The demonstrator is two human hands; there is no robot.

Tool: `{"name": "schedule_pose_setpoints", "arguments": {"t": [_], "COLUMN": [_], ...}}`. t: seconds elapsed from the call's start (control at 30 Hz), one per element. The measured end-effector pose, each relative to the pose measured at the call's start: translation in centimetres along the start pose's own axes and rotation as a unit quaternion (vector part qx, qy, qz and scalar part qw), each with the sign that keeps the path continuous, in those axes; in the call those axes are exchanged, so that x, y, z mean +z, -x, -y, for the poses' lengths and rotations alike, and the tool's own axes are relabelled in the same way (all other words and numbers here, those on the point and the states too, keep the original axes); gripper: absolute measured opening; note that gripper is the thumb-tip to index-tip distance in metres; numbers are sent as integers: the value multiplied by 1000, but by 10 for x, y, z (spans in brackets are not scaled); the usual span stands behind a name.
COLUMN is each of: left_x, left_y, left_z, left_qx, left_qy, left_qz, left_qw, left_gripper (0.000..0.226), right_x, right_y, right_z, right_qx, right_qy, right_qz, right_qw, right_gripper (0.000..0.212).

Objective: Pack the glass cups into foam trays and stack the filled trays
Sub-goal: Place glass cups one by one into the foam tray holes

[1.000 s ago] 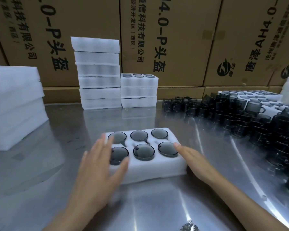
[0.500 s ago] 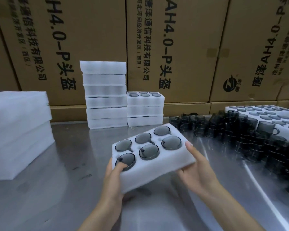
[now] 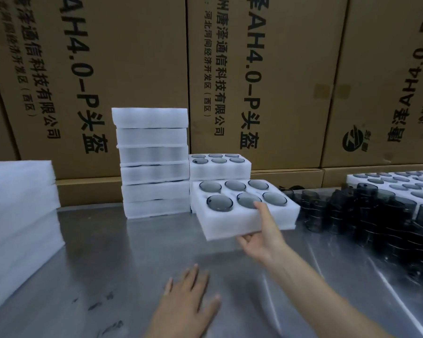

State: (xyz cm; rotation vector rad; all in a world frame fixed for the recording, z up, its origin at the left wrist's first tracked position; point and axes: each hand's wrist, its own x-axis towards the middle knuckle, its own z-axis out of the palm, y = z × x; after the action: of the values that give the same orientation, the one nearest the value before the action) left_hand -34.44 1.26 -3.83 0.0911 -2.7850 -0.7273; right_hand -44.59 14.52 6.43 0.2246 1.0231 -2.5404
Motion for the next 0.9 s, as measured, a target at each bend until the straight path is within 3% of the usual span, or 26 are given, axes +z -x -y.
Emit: {"name": "schedule_pose_setpoints", "arguments": {"t": [0.03, 0.1, 0.17, 0.27, 0.37, 0.43, 0.53, 0.67, 0.9], "left_x": [2, 1, -2, 7, 27, 32, 36, 45, 51], "left_y": [-1, 1, -5, -7, -11, -13, -21, -33, -54], "left_z": [8, 8, 4, 11, 24, 33, 46, 62, 64], "left_qx": [4, -6, 32, 47, 80, 87, 78, 102, 118], "left_qy": [-86, -135, -174, -178, -239, -264, -307, -356, -352], "left_qz": [20, 42, -14, -36, -145, -165, -218, -298, -336], "left_qw": [996, 990, 984, 982, 957, 946, 923, 880, 865], "left_gripper": [66, 69, 60, 61, 53, 32, 22, 20, 22], "right_x": [8, 25, 45, 77, 110, 131, 154, 155, 154], "right_y": [-13, -38, -63, -99, -133, -152, -175, -200, -213], "right_z": [8, 23, 33, 48, 61, 68, 72, 70, 75], "right_qx": [-9, -25, -42, -67, -87, -97, -93, -45, -51], "right_qy": [-11, -26, -32, -43, -42, -18, 36, 113, 192], "right_qz": [7, 25, 41, 60, 73, 75, 65, 36, -15], "right_qw": [1000, 999, 998, 995, 993, 992, 993, 992, 980], "right_gripper": [41, 39, 36, 37, 43, 47, 53, 50, 39]}}
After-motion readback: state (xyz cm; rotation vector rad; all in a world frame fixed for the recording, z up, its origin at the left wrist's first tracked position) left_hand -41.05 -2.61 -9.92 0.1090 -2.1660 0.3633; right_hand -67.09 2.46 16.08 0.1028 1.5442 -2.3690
